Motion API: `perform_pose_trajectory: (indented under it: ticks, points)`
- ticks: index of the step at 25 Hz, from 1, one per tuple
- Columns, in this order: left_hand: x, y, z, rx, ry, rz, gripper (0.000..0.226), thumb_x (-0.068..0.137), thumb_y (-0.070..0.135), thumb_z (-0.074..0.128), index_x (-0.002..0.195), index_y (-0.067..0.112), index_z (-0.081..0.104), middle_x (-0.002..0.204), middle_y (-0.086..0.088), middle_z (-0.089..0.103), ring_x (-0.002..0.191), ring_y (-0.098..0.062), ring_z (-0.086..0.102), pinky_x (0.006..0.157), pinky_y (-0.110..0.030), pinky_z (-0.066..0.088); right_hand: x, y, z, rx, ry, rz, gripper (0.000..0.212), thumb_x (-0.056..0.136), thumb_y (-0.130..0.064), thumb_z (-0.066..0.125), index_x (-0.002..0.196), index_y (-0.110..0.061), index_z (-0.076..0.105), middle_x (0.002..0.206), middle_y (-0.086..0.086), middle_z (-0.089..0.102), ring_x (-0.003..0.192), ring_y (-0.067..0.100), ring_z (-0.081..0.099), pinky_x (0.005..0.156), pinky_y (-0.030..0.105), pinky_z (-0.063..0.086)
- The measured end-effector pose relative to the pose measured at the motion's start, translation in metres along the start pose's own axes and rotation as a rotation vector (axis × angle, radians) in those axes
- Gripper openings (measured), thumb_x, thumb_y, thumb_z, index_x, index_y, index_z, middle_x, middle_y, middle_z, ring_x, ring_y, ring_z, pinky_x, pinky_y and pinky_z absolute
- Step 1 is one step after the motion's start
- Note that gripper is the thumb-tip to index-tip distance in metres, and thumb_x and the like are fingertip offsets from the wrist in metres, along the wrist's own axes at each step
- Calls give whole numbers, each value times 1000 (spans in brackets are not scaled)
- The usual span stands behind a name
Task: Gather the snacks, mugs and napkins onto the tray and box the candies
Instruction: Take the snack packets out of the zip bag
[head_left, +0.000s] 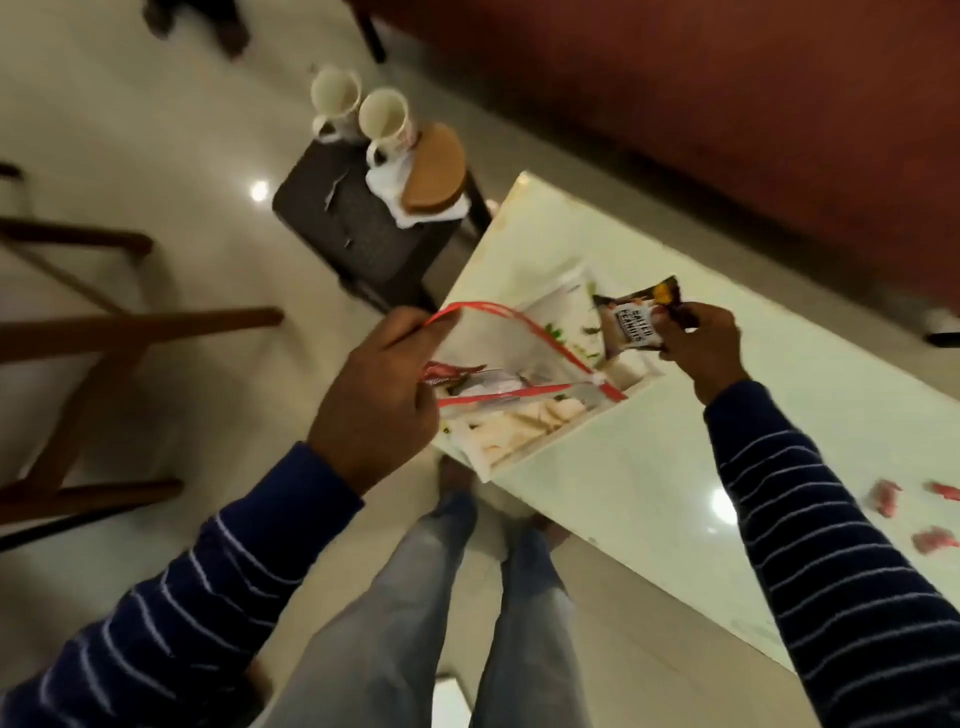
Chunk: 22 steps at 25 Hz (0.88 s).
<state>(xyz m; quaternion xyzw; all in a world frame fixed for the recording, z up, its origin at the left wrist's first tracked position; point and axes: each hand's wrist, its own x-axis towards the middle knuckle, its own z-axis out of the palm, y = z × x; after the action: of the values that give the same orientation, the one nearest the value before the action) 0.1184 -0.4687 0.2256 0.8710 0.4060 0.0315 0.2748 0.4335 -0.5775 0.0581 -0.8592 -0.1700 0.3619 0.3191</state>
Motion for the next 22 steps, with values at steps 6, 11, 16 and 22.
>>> perform_pose_trajectory:
  ticks: [6, 11, 16, 22]
  points:
    - [13, -43, 65, -26, -56, 43, 58, 78, -5, 47, 136, -3, 54, 118, -18, 60, 101, 5, 31, 85, 7, 31, 78, 52, 80, -77, -89, 122, 35, 89, -31, 70, 93, 4, 71, 99, 27, 72, 96, 38, 72, 84, 54, 58]
    - [21, -46, 89, -98, -70, 50, 62, 75, -8, 53, 136, -3, 53, 119, -20, 59, 95, 7, 30, 82, 9, 29, 35, 23, 62, -72, 213, -133, 28, 89, -23, 63, 113, -8, 68, 108, 8, 68, 105, 24, 67, 90, 40, 55]
    - [21, -38, 94, -84, -44, 32, 61, 77, 2, 63, 137, -2, 53, 123, -21, 59, 98, -7, 50, 88, 1, 36, -127, -61, 20, 457, -227, -519, 34, 82, 5, 51, 86, -18, 76, 84, 6, 76, 81, 33, 72, 73, 39, 57]
    - [7, -22, 109, -212, 6, 72, 63, 75, 6, 57, 137, -5, 53, 119, -19, 58, 103, 6, 38, 91, 4, 33, -115, -64, 117, -485, -492, -428, 30, 101, -20, 51, 126, -11, 64, 122, 4, 68, 110, 19, 63, 97, 29, 49]
